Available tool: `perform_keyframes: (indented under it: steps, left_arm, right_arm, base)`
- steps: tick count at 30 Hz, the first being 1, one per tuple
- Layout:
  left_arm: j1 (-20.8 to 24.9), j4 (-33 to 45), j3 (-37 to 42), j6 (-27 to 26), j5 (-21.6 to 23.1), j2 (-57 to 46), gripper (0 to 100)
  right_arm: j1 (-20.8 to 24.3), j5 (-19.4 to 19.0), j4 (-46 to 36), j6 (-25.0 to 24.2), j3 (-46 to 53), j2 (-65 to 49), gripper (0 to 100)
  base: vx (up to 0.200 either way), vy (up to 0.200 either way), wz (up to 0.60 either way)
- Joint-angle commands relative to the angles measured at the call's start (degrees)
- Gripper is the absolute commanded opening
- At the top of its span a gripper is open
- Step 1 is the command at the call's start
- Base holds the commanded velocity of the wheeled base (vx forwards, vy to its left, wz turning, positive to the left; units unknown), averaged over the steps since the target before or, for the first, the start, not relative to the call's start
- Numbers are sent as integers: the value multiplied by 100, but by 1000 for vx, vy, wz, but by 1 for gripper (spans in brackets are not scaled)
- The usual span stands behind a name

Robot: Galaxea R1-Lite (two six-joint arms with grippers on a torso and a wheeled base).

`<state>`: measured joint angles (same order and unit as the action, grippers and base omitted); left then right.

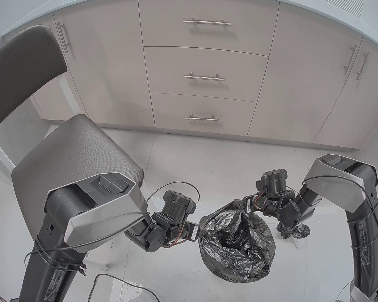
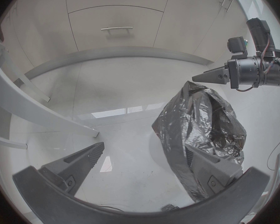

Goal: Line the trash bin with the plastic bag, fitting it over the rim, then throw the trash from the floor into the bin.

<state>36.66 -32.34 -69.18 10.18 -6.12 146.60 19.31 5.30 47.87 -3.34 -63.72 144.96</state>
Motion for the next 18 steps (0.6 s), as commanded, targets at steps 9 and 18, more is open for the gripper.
perform_keyframes:
  steps: [9,18]
  left_arm:
    - [465,-589,1082,169,-65,-695,100]
    - [448,-633,1188,142,-302,-712,100]
  right_arm:
    - [407,-311,1075,-1037,1723,-1154,100]
    - [354,-460,2868,-1626,2232,-354,100]
  base:
    - [0,0,0]
    - [0,0,0]
